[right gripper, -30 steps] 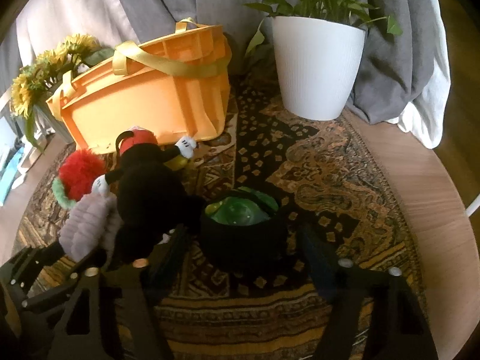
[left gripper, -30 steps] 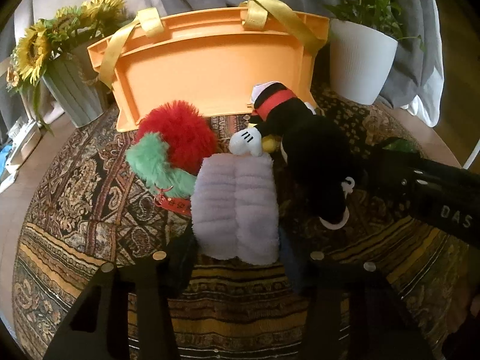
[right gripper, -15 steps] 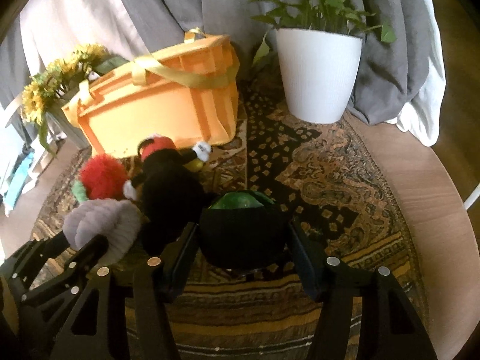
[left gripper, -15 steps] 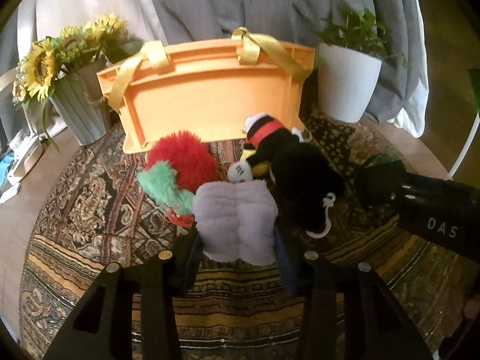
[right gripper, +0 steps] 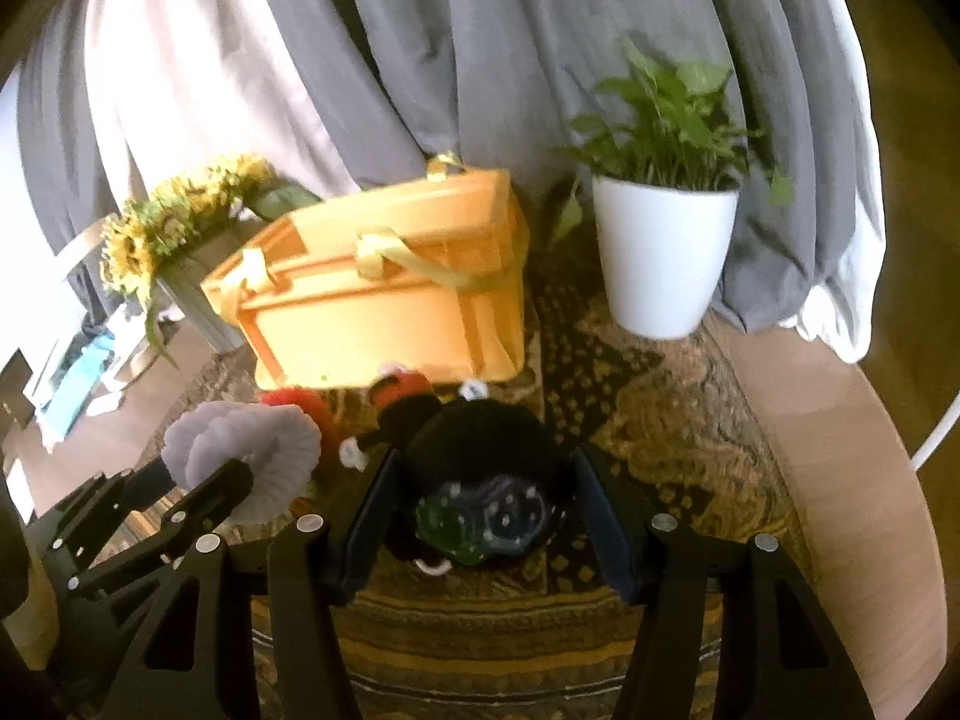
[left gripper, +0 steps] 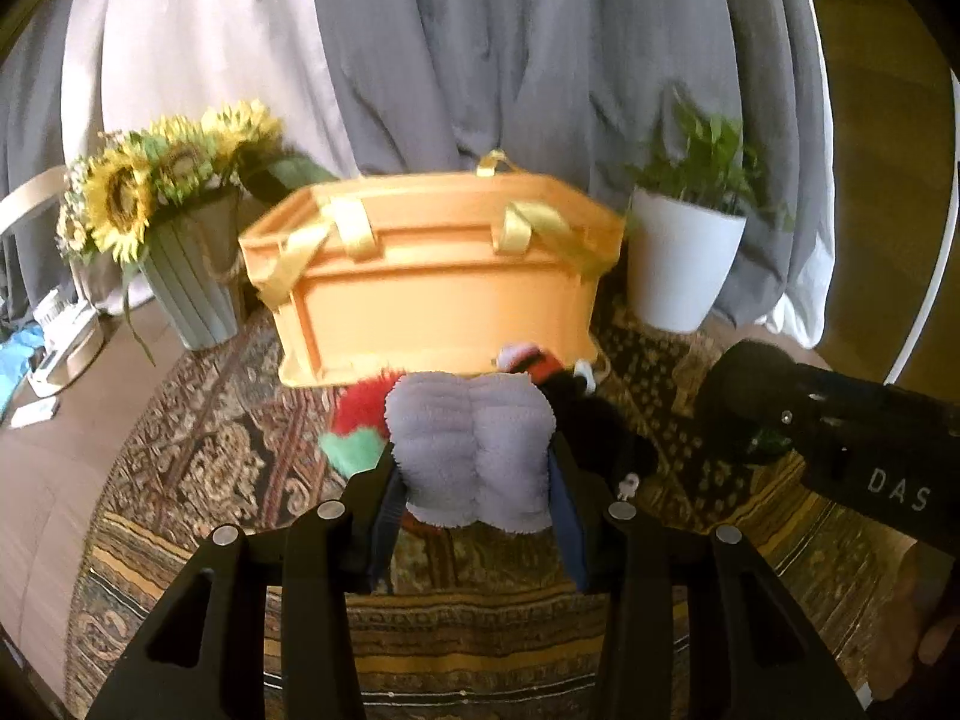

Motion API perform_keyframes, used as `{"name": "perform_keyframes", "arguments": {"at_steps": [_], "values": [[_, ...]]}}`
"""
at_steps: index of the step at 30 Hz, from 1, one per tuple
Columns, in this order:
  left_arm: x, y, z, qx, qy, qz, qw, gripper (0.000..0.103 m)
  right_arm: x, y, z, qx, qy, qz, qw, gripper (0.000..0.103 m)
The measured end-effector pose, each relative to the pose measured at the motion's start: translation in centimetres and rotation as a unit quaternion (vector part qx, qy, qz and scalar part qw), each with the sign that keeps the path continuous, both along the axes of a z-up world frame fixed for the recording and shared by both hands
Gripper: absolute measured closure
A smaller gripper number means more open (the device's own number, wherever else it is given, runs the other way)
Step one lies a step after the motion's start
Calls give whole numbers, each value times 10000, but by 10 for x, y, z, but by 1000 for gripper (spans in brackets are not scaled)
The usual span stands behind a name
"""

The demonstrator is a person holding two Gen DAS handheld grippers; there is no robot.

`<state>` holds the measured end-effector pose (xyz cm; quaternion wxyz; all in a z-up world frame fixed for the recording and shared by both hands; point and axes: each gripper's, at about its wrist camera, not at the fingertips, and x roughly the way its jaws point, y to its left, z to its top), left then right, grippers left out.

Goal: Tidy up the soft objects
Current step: 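Lift and carry the lavender plush and green ball over the crate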

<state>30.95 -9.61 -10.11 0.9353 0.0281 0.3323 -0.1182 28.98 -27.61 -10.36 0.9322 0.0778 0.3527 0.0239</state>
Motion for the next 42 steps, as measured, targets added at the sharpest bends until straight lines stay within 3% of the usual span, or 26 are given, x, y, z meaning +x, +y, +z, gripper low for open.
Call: {"name": "perform_keyframes", "arguments": {"at_steps": [20, 42], "values": [[5, 26, 66, -147, -849, 139, 9962, 60, 9, 24, 63, -33, -936, 156, 9955, 44], [55, 55, 125, -38, -1654, 84, 9862, 60, 57, 62, 118, 1, -1664, 182, 9859, 44]]}}
